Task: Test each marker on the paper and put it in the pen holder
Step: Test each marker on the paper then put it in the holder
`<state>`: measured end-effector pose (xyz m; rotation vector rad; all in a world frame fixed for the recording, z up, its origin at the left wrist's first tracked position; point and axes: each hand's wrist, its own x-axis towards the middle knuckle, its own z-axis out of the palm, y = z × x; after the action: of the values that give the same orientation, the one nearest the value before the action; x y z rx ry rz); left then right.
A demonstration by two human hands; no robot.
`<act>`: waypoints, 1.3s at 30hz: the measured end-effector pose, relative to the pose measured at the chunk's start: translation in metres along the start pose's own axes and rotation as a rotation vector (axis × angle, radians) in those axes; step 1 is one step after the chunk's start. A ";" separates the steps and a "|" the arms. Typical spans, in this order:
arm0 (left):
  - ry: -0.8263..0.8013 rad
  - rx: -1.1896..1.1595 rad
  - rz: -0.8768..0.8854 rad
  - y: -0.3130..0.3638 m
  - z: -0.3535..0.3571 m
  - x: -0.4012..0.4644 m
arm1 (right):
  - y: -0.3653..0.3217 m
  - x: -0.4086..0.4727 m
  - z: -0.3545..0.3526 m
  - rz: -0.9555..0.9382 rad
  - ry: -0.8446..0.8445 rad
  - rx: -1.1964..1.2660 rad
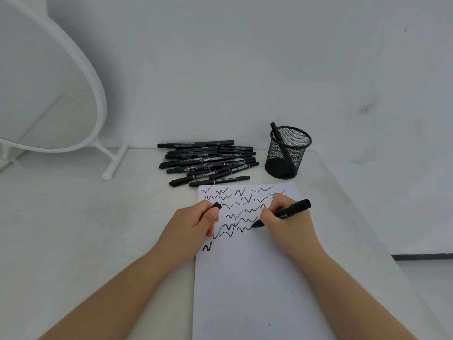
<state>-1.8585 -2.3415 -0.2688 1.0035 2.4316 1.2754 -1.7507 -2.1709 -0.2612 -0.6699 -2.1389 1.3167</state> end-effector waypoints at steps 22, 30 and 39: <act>-0.022 0.040 0.121 0.004 -0.001 -0.004 | -0.018 -0.011 0.017 0.211 -0.010 0.646; -0.025 0.065 0.176 0.006 -0.001 -0.005 | -0.022 -0.017 0.018 0.156 -0.120 0.523; 0.010 0.213 0.328 0.014 -0.004 -0.010 | -0.024 -0.022 0.018 0.122 -0.109 0.474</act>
<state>-1.8464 -2.3450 -0.2570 1.5080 2.5260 1.1256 -1.7501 -2.2065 -0.2500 -0.5438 -1.7821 1.8783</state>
